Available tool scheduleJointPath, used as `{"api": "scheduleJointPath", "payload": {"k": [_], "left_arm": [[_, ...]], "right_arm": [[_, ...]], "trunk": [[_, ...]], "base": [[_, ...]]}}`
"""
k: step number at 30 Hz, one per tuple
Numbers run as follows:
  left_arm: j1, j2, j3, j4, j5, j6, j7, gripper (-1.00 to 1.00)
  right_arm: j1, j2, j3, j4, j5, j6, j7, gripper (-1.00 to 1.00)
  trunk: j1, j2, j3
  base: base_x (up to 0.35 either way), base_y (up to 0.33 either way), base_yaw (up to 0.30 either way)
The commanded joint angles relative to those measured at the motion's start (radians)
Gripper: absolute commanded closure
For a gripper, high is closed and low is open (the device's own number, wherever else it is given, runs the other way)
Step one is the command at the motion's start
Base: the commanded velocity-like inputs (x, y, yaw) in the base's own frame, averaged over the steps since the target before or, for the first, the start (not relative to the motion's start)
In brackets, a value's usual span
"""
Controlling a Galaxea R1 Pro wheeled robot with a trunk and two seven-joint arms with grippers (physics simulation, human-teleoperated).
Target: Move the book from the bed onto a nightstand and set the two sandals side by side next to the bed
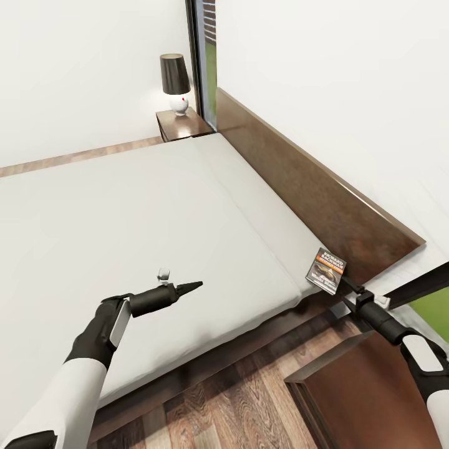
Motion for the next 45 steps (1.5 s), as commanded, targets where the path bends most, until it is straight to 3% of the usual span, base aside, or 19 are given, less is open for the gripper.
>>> {"api": "scheduleJointPath", "payload": {"k": [1,12,25,28,30,33,37,45], "left_arm": [[0.000,0.000,0.000,0.000,0.003,0.009,-0.002,-1.00],[0.005,-0.017,0.000,0.057,0.002,0.007,0.004,-1.00],[0.006,-0.027,0.001,0.065,0.002,0.006,0.004,-1.00],[0.006,-0.027,0.001,0.065,0.002,0.006,0.005,-1.00],[0.006,-0.027,0.002,0.065,0.003,0.006,0.005,-1.00],[0.006,-0.027,0.002,0.065,0.003,0.006,0.005,-1.00],[0.006,-0.027,0.002,0.065,0.003,0.006,0.005,-1.00],[0.006,-0.027,0.002,0.065,0.003,0.006,0.005,-1.00]], "right_arm": [[-0.001,0.001,-0.002,0.000,-0.004,0.006,0.000,-1.00],[-0.001,0.003,0.000,0.000,-0.003,-0.001,-0.004,-1.00],[-0.001,0.005,-0.003,0.000,-0.005,-0.004,0.001,-1.00],[-0.001,0.006,-0.005,0.000,-0.006,-0.084,0.001,-1.00],[-0.001,0.009,-0.005,0.000,-0.006,-0.193,0.000,-1.00],[-0.001,0.013,-0.004,0.000,-0.021,-0.295,-0.001,-1.00],[-0.001,0.014,-0.005,0.000,-0.057,-0.326,-0.001,-1.00],[-0.001,0.014,-0.005,0.000,-0.069,-0.331,-0.002,-1.00]], "trunk": [[0.000,0.000,-0.001],[0.000,0.000,-0.001],[0.000,0.000,-0.001],[0.000,0.000,-0.001],[0.000,0.000,-0.001],[0.000,0.000,-0.001],[0.000,0.000,-0.001],[0.000,0.000,-0.001]], "base": [[0.000,0.000,0.000],[0.000,0.000,0.000],[0.000,0.000,0.000],[0.000,0.000,0.000],[0.000,0.000,0.000],[0.000,0.000,0.000],[0.000,0.000,0.000],[0.000,0.000,0.000]]}}
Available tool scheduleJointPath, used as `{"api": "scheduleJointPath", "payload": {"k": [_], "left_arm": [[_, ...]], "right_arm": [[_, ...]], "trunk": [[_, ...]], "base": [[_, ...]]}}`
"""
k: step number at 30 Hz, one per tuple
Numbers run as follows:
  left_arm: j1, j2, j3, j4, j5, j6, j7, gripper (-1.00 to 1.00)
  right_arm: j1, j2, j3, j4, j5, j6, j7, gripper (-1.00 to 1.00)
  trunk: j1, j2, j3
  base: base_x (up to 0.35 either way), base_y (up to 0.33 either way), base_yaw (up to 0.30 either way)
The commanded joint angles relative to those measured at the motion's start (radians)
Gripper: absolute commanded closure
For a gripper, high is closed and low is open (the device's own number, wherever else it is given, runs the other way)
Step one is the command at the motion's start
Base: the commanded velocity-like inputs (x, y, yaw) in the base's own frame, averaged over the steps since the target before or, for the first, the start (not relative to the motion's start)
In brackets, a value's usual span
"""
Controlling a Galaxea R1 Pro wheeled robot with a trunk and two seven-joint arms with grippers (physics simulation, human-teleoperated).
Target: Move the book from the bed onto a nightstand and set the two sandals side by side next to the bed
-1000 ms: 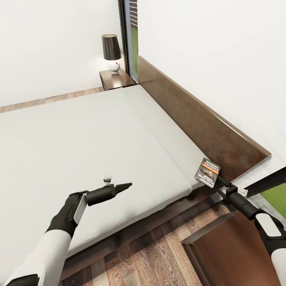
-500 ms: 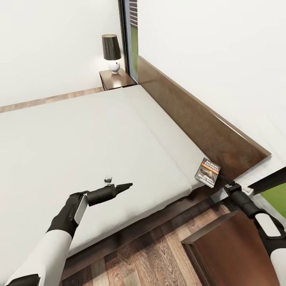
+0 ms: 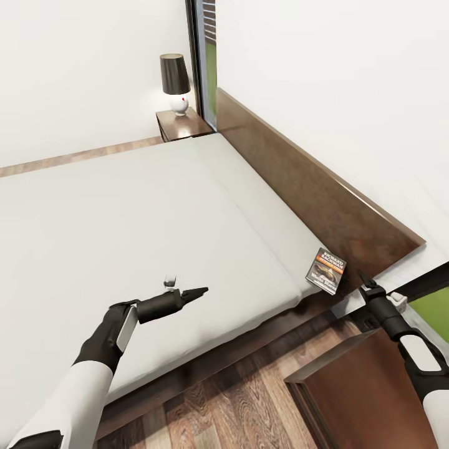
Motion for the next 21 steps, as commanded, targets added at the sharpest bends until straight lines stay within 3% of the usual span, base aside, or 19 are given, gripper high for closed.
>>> {"api": "scheduleJointPath", "payload": {"k": [1,21], "left_arm": [[-0.001,-0.001,0.003,0.000,-0.001,0.009,-0.003,-1.00],[0.000,-0.002,0.002,0.019,0.000,0.007,0.003,-1.00]], "right_arm": [[-0.001,0.000,-0.002,0.001,-0.009,0.009,0.002,-1.00],[-0.001,0.000,0.000,0.000,-0.010,0.009,0.001,-1.00]], "trunk": [[0.000,0.000,-0.001],[0.008,-0.014,-0.007]], "base": [[0.000,0.000,0.000],[0.000,0.000,0.000]]}}
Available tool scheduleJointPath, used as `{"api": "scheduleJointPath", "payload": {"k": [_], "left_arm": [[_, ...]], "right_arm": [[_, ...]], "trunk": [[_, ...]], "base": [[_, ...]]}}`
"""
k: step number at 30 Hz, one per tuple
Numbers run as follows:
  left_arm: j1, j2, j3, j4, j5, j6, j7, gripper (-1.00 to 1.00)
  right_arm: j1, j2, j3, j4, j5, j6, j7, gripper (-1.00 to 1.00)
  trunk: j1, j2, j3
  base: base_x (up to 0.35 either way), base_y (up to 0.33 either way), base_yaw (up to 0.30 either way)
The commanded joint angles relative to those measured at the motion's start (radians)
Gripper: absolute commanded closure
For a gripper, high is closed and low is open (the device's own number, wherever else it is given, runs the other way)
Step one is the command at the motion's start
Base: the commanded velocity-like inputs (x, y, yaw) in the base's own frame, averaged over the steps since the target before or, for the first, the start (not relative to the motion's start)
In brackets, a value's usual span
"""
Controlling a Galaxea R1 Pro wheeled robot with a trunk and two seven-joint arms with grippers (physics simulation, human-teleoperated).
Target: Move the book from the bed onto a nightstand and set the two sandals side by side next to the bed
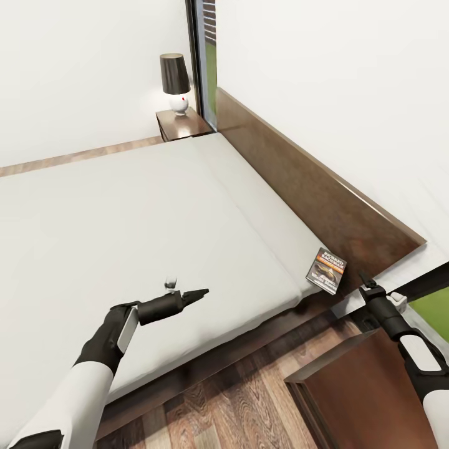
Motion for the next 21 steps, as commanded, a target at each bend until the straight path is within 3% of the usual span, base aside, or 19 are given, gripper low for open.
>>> {"api": "scheduleJointPath", "payload": {"k": [1,6,21], "left_arm": [[-0.001,-0.001,0.003,0.000,-0.001,0.009,-0.003,-1.00],[-0.001,-0.001,0.003,0.000,0.000,0.009,-0.002,-1.00],[-0.001,-0.023,0.004,0.000,-0.003,0.009,-0.001,-1.00]], "right_arm": [[-0.001,0.000,-0.002,0.000,-0.009,0.010,0.002,-1.00],[-0.001,0.000,-0.002,0.001,-0.009,0.010,0.001,-1.00],[-0.001,0.003,0.000,0.001,-0.009,0.010,0.003,-1.00]], "trunk": [[0.000,0.000,-0.001],[0.000,0.000,-0.001],[0.058,-0.105,-0.048]], "base": [[0.000,0.000,0.000],[0.000,0.000,0.000],[0.000,0.000,0.000]]}}
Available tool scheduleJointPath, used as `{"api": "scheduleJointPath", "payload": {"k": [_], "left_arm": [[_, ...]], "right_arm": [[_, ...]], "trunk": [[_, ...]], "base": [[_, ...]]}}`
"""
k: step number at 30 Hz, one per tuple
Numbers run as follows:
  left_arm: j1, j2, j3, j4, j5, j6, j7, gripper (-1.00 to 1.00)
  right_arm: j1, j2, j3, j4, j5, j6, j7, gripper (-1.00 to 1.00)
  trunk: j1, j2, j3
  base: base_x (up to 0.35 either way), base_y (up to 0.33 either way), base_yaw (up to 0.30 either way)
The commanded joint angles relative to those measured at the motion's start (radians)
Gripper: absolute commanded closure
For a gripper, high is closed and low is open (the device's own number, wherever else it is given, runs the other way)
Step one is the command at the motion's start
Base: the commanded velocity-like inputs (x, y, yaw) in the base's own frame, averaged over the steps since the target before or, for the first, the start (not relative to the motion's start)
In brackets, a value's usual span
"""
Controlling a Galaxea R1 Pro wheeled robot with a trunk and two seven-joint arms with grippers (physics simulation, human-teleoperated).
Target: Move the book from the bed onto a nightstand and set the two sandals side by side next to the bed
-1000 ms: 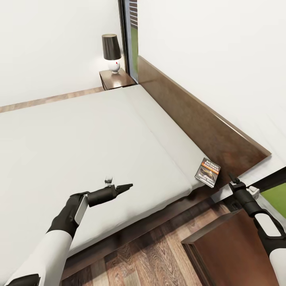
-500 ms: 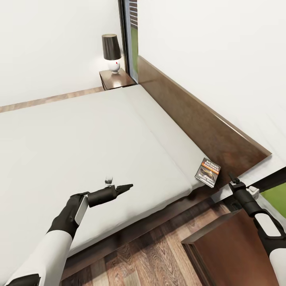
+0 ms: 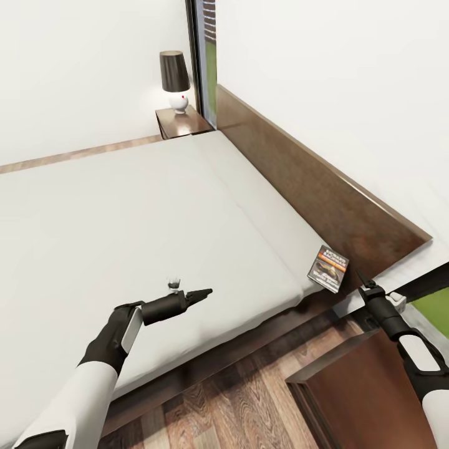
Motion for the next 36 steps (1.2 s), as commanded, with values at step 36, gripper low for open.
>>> {"api": "scheduleJointPath", "payload": {"k": [36], "left_arm": [[-0.001,-0.001,0.003,0.000,0.000,0.010,-0.006,-1.00]], "right_arm": [[-0.001,0.007,-0.001,-0.012,-0.012,0.014,0.012,-1.00]], "trunk": [[0.058,-0.106,-0.048]], "base": [[0.000,0.000,0.000]]}}
